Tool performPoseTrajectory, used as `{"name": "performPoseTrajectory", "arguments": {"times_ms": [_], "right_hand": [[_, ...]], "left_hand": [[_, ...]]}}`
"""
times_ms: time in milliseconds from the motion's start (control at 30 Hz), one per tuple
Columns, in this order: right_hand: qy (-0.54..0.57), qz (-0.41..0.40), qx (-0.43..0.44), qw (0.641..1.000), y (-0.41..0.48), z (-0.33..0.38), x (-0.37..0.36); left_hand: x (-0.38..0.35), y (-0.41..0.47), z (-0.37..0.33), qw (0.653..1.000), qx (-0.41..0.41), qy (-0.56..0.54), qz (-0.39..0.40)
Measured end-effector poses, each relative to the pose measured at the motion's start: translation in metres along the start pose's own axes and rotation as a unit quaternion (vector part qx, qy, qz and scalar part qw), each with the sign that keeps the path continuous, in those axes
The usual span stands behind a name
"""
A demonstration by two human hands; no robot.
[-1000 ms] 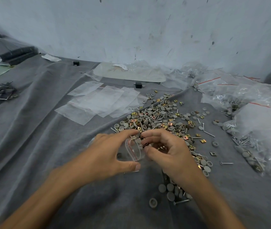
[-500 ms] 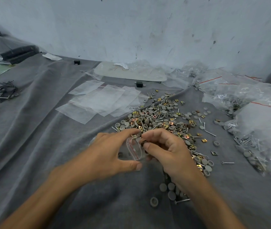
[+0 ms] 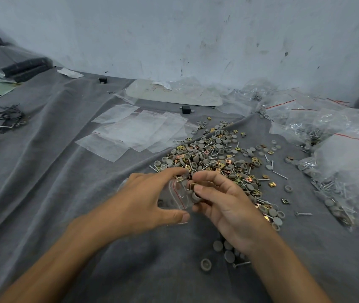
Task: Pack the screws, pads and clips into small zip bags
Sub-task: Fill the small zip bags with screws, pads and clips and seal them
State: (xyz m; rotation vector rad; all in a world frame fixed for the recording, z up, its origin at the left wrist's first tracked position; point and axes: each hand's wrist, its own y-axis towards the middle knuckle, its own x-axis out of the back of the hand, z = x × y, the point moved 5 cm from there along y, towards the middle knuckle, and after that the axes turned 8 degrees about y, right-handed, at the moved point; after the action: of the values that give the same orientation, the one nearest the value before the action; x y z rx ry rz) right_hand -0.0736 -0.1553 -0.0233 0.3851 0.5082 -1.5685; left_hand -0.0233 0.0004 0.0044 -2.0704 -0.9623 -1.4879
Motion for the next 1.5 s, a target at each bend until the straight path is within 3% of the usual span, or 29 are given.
{"name": "performPoseTrajectory", "arguments": {"times_ms": [200,533,567,633,700,933,1400,1500], "right_hand": [[-0.066,0.022,0.027,0.997,-0.004,0.001,-0.004],[-0.124,-0.051,0.071,0.988,-0.005,0.012,0.010],[-0.180,-0.074,0.088,0.977,-0.004,0.017,0.016],[-0.347,-0.125,0.137,0.919,-0.004,0.030,0.028],[-0.445,-0.144,0.161,0.869,-0.002,0.037,0.033],[-0.532,-0.148,0.186,0.813,-0.002,0.041,0.038],[-0.491,-0.161,0.210,0.830,-0.004,0.043,0.036],[-0.401,-0.105,0.218,0.884,-0.005,0.038,0.024]], "left_hand": [[-0.002,0.001,0.000,1.000,0.001,0.002,0.011],[-0.003,0.001,0.002,1.000,0.005,-0.002,0.017],[-0.003,0.001,0.004,1.000,0.007,-0.010,0.019],[-0.001,0.001,0.006,0.999,0.010,-0.028,0.018],[0.003,0.001,0.009,0.999,0.012,-0.043,0.006],[0.003,0.000,0.014,0.998,0.025,-0.060,0.006],[0.002,-0.001,0.012,0.998,0.027,-0.052,0.019],[0.002,0.000,0.010,0.999,0.024,-0.045,0.016]]}}
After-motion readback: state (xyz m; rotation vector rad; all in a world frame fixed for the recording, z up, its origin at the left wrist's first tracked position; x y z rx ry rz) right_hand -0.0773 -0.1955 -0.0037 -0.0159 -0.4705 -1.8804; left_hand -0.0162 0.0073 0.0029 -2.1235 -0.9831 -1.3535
